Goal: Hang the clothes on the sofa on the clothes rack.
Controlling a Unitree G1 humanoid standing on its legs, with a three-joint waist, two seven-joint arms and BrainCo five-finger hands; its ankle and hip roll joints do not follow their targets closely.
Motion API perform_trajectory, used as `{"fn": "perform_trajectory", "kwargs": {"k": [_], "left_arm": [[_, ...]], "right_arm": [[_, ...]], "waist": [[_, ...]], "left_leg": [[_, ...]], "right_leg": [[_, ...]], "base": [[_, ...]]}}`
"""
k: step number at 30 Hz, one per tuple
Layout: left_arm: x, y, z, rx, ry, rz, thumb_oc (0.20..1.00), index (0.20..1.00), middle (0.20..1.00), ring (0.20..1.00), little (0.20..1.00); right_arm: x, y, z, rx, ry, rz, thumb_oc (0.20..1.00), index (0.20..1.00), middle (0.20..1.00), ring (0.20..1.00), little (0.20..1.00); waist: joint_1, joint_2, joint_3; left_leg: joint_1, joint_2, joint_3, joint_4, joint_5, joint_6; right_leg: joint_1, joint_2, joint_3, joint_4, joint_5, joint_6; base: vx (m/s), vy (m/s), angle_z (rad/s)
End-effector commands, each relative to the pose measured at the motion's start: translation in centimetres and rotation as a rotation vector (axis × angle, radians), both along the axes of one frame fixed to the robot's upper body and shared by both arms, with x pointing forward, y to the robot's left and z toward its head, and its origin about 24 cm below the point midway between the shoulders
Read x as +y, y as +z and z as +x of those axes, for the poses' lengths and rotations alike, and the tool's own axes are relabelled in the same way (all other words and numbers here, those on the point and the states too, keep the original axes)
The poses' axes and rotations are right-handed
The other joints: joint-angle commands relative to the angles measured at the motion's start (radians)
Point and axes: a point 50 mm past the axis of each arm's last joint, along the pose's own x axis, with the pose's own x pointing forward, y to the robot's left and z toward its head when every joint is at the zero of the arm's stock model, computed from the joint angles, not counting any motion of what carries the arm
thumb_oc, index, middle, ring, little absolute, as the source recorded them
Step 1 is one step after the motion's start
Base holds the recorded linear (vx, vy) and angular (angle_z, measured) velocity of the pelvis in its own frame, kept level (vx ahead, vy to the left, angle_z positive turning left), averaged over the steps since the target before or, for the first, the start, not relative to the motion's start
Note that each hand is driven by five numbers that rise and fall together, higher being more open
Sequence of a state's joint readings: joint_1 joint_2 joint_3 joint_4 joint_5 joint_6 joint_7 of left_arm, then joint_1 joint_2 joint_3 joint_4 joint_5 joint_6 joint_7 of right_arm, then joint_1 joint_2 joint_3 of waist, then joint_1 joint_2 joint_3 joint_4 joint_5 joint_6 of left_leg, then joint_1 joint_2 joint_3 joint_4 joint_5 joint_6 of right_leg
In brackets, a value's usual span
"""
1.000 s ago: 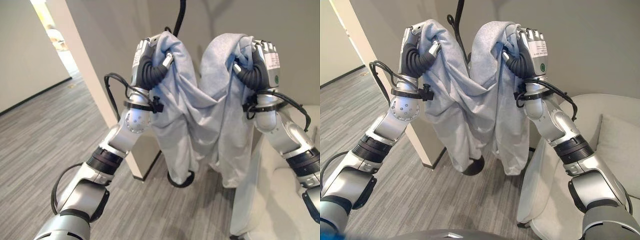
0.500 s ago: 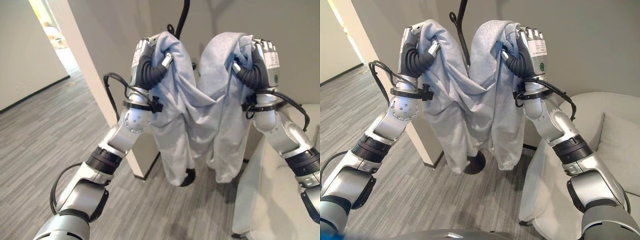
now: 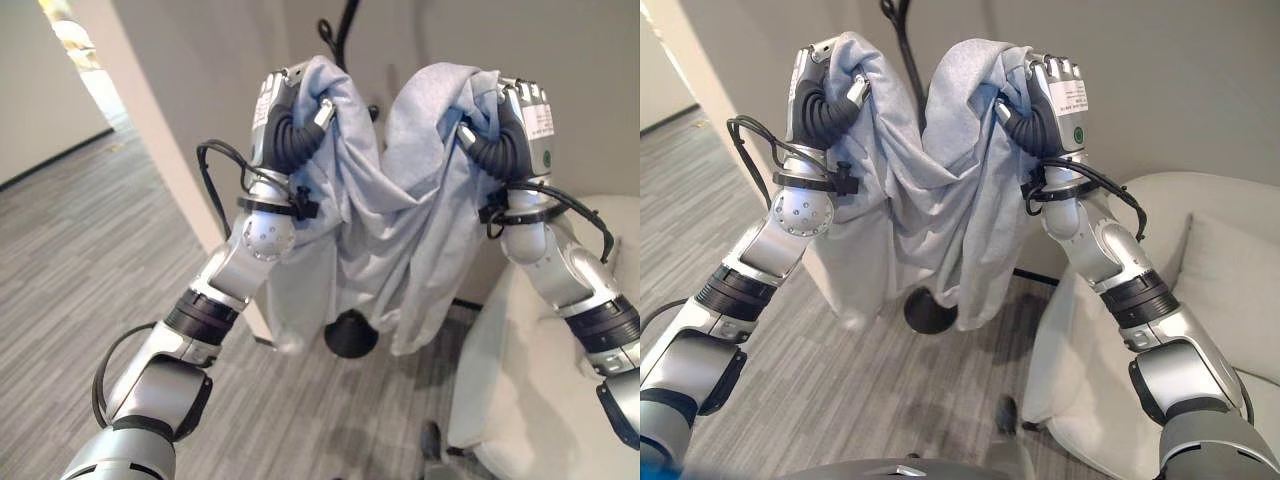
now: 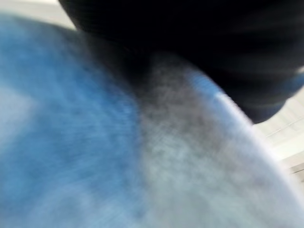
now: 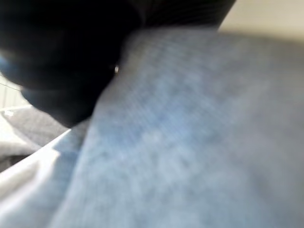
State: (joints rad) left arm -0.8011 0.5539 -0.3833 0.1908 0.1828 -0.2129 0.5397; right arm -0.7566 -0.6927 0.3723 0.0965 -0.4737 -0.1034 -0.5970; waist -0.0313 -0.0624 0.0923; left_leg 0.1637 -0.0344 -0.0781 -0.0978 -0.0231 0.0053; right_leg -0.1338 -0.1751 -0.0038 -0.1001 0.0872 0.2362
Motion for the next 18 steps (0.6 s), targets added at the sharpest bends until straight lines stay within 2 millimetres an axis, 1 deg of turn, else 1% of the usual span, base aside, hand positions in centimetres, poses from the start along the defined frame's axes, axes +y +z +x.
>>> {"fn": "perform_trajectory", "kwargs": {"k": [1, 4, 5, 7, 9, 11, 12, 14, 15, 16, 17, 18], "left_arm": [[-0.4, 3.4, -0.8, -0.159, -0.01, -0.023, 0.2, 0.2, 0.2, 0.2, 0.2], [-0.6, 2.7, -0.6, -0.125, -0.021, -0.04, 0.2, 0.2, 0.2, 0.2, 0.2], [-0.6, 2.6, -0.6, -0.124, -0.022, -0.04, 0.2, 0.2, 0.2, 0.2, 0.2], [-0.7, 2.4, -0.6, -0.109, -0.031, -0.05, 0.2, 0.2, 0.2, 0.2, 0.2], [-0.7, 2.2, -0.6, -0.1, -0.04, -0.056, 0.2, 0.2, 0.2, 0.2, 0.2], [-0.4, 1.9, -0.7, -0.092, -0.039, -0.063, 0.2, 0.2, 0.2, 0.2, 0.2], [-0.4, 1.7, -0.7, -0.081, -0.043, -0.07, 0.2, 0.2, 0.2, 0.2, 0.2], [-0.1, 1.5, -0.8, -0.075, -0.038, -0.07, 0.2, 0.2, 0.2, 0.2, 0.2], [0.0, 1.5, -0.8, -0.074, -0.036, -0.073, 0.2, 0.2, 0.2, 0.2, 0.2], [0.0, 1.4, -0.9, -0.073, -0.038, -0.074, 0.2, 0.2, 0.2, 0.2, 0.2], [0.1, 1.4, -0.9, -0.071, -0.039, -0.071, 0.2, 0.2, 0.2, 0.2, 0.2], [0.0, 1.4, -1.0, -0.072, -0.046, -0.073, 0.2, 0.2, 0.2, 0.2, 0.2]], "right_arm": [[-0.8, 3.0, -0.3, -0.126, -0.028, 0.056, 0.2, 0.2, 0.2, 0.2, 0.2], [-1.2, 2.8, -0.5, -0.124, -0.026, 0.057, 0.2, 0.2, 0.2, 0.2, 0.2], [-1.2, 2.8, -0.6, -0.123, -0.026, 0.057, 0.2, 0.2, 0.2, 0.2, 0.2], [-1.5, 3.0, -0.9, -0.135, -0.023, 0.057, 0.2, 0.2, 0.2, 0.2, 0.2], [-1.6, 3.0, -1.1, -0.144, -0.017, 0.054, 0.2, 0.2, 0.2, 0.2, 0.2], [-1.5, 3.0, -1.3, -0.151, -0.007, 0.053, 0.2, 0.2, 0.2, 0.2, 0.2], [-1.5, 2.7, -1.3, -0.147, 0.003, 0.056, 0.2, 0.2, 0.2, 0.2, 0.2], [-1.6, 2.6, -1.4, -0.145, 0.008, 0.059, 0.2, 0.2, 0.2, 0.2, 0.2], [-1.5, 2.5, -1.4, -0.139, 0.014, 0.063, 0.2, 0.2, 0.2, 0.2, 0.2], [-1.5, 2.4, -1.4, -0.135, 0.017, 0.062, 0.2, 0.2, 0.2, 0.2, 0.2], [-1.7, 2.3, -1.4, -0.132, 0.016, 0.065, 0.2, 0.2, 0.2, 0.2, 0.2], [-1.7, 2.3, -1.4, -0.132, 0.015, 0.064, 0.2, 0.2, 0.2, 0.2, 0.2]], "waist": [[0.015, -0.007, -0.048], [0.001, -0.003, -0.091], [-0.001, 0.0, -0.092], [-0.008, 0.009, -0.115], [-0.008, 0.016, -0.135], [-0.005, 0.022, -0.151], [0.0, 0.029, -0.157], [0.003, 0.031, -0.158], [0.005, 0.035, -0.158], [0.008, 0.032, -0.153], [0.009, 0.032, -0.145], [0.016, 0.022, -0.13]], "left_leg": [[0.091, 0.016, -0.037, 0.011, -0.13, -0.028], [0.106, 0.081, -0.061, 0.011, -0.14, -0.052], [0.106, 0.084, -0.064, 0.011, -0.141, -0.053], [0.104, 0.126, -0.071, 0.011, -0.134, -0.069], [0.105, 0.155, -0.071, 0.019, -0.131, -0.085], [0.102, 0.173, -0.074, 0.037, -0.116, -0.098], [0.091, 0.19, -0.077, 0.074, -0.08, -0.116], [0.081, 0.199, -0.078, 0.111, -0.05, -0.128], [0.078, 0.21, -0.078, 0.143, -0.042, -0.135], [0.065, 0.208, -0.078, 0.172, -0.019, -0.139], [0.047, 0.208, -0.084, 0.22, -0.005, -0.141], [0.016, 0.195, -0.092, 0.279, 0.039, -0.145]], "right_leg": [[-0.035, 0.047, -0.028, 0.015, 0.112, -0.018], [0.002, 0.073, -0.052, 0.024, 0.09, -0.043], [0.003, 0.075, -0.056, 0.024, 0.089, -0.044], [0.022, 0.096, -0.08, 0.026, 0.064, -0.061], [0.042, 0.12, -0.097, 0.022, 0.036, -0.077], [0.063, 0.139, -0.107, 0.017, 0.011, -0.09], [0.085, 0.157, -0.112, 0.014, -0.012, -0.102], [0.103, 0.167, -0.115, 0.013, -0.028, -0.113], [0.121, 0.179, -0.118, 0.013, -0.046, -0.118], [0.129, 0.179, -0.12, 0.013, -0.049, -0.127], [0.148, 0.184, -0.122, 0.013, -0.064, -0.133], [0.158, 0.18, -0.121, 0.013, -0.058, -0.143]], "base": [[0.36, -0.383, 0.69], [0.28, -0.285, 0.52], [0.18, -0.201, 0.26], [0.19, -0.226, 0.07], [0.22, -0.256, 0.2], [0.21, -0.25, 0.13], [0.19, -0.231, 0.03], [0.16, -0.182, 0.01], [0.1, -0.131, 0.02], [0.11, -0.118, 0.04], [0.02, -0.12, 0.06], [0.05, -0.081, 0.14]]}}
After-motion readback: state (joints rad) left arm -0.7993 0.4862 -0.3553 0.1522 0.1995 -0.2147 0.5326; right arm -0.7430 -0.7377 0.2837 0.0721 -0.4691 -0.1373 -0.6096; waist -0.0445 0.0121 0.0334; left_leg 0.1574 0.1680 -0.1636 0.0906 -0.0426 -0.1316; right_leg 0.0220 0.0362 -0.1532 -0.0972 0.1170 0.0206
